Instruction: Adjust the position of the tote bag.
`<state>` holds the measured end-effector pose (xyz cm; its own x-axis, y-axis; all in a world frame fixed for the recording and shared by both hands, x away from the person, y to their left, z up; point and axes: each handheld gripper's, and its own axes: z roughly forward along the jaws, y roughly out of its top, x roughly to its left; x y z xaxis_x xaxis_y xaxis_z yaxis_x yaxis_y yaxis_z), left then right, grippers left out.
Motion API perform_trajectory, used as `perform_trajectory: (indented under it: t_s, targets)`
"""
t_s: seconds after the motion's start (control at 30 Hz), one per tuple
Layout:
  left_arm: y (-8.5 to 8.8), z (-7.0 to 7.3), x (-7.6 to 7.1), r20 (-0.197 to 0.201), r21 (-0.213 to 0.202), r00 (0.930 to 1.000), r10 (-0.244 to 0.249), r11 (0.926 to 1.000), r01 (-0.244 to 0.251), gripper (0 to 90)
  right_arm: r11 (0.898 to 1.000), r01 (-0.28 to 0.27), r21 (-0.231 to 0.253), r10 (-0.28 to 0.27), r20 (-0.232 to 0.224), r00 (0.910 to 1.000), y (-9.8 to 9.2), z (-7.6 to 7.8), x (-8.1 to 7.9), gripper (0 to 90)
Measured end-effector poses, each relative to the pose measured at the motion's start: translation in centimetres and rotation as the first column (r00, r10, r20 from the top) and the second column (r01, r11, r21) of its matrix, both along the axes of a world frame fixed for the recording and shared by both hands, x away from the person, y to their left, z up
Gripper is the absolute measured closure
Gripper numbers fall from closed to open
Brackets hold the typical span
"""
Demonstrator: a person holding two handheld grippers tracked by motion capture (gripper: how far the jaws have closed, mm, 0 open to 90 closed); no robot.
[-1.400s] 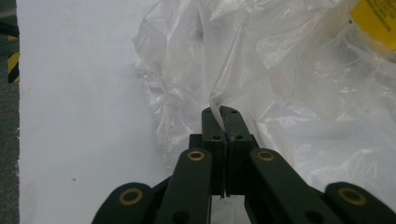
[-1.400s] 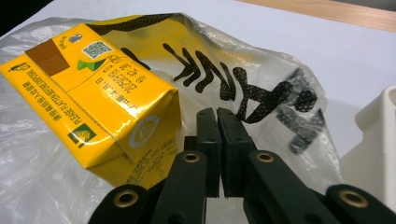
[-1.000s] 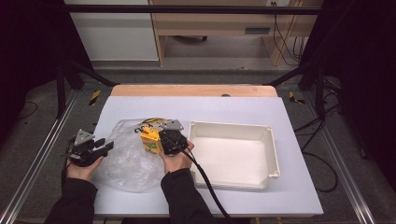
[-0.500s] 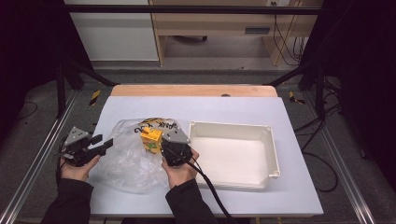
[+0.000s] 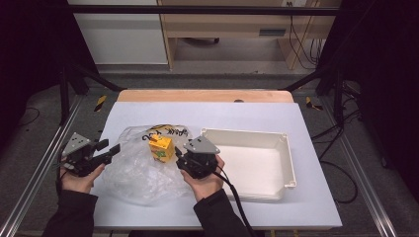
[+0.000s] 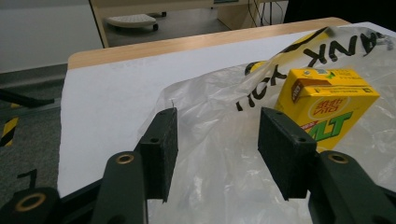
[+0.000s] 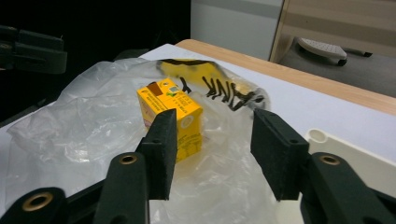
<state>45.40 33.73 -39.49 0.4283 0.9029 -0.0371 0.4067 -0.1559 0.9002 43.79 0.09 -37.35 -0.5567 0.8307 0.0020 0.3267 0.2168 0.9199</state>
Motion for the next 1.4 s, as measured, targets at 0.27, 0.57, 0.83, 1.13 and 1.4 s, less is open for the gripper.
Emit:
perform_trajectory:
  t_s: [0.27, 0.57, 0.83, 1.13, 1.4]
  targets:
    - [-1.6, 0.9, -0.5, 0.020, 0.006, 0.9989, -0.043, 0.9990, 0.043, 45.8, 1.000, -0.006, -0.004, 0.007, 0.053, 0.9986, -3.3, 1.2, -0.8, 42.5]
    - [-3.1, 1.0, -0.2, 0.012, 0.011, 0.9961, -0.088, 0.9961, 0.087, 43.3, 0.999, -0.005, 0.035, 0.004, 0.042, 0.9991, -7.8, 0.9, -0.4, 37.3]
    - [-4.5, 1.6, 0.5, 0.019, 0.032, 0.9914, -0.130, 0.9911, 0.129, 41.5, 1.000, -0.003, 0.022, 0.002, 0.063, 0.9980, -11.8, 0.4, -1.0, 34.6]
    - [-6.7, 1.5, 2.0, 0.010, 0.052, 0.9865, -0.163, 0.9853, 0.163, 39.2, 0.999, 0.036, 0.009, -0.037, 0.063, 0.9974, -16.1, -0.9, -1.8, 31.5]
    - [-8.9, 1.0, 3.1, -0.001, 0.062, 0.9831, -0.183, 0.9812, 0.183, 37.1, 0.999, 0.041, -0.011, -0.041, 0.053, 0.9978, -18.4, -1.9, -2.6, 31.7]
